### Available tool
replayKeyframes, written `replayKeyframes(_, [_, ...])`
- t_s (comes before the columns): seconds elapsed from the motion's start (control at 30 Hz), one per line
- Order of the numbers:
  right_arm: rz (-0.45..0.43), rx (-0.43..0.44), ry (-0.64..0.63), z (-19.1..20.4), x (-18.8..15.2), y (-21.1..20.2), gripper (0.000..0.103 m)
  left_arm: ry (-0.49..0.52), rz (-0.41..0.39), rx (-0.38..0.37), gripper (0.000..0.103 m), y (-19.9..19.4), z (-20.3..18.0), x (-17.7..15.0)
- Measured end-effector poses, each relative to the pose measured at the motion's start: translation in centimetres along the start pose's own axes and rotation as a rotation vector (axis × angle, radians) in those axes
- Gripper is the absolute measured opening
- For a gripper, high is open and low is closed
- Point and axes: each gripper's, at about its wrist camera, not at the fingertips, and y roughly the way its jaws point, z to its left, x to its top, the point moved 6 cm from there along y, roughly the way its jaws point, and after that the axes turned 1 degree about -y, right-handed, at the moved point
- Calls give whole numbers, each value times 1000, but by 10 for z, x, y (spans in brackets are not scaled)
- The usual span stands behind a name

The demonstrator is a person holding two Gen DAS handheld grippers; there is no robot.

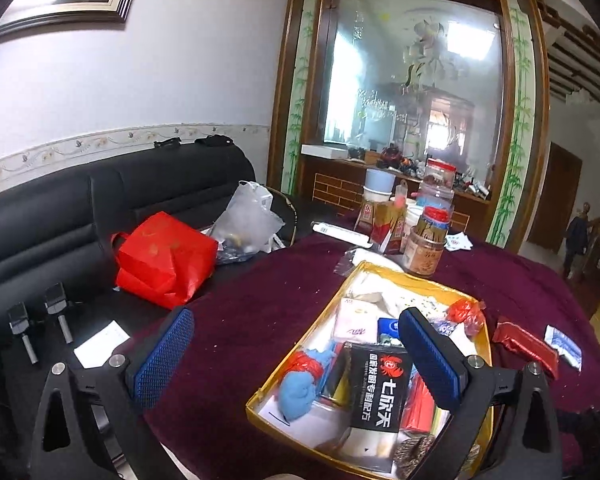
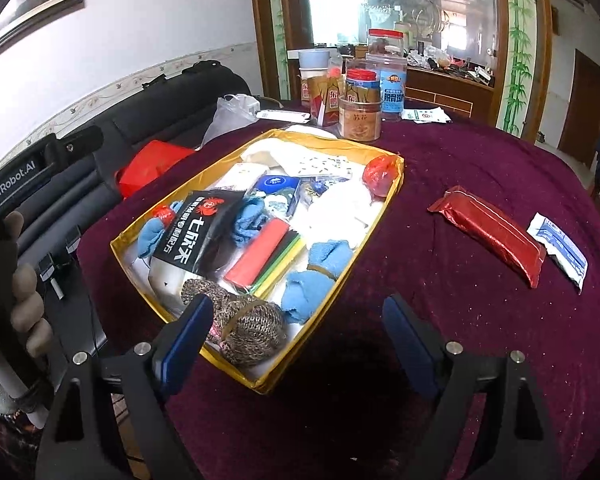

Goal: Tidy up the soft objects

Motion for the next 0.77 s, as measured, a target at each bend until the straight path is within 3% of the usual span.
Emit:
replayKeyframes(0.57, [24, -8, -70, 20, -6, 7, 86, 38, 26, 48, 103, 6, 3, -10])
replayKeyframes(0.77, [17, -12, -61, 17, -6, 3, 86, 36, 56, 23, 103, 8, -3, -11])
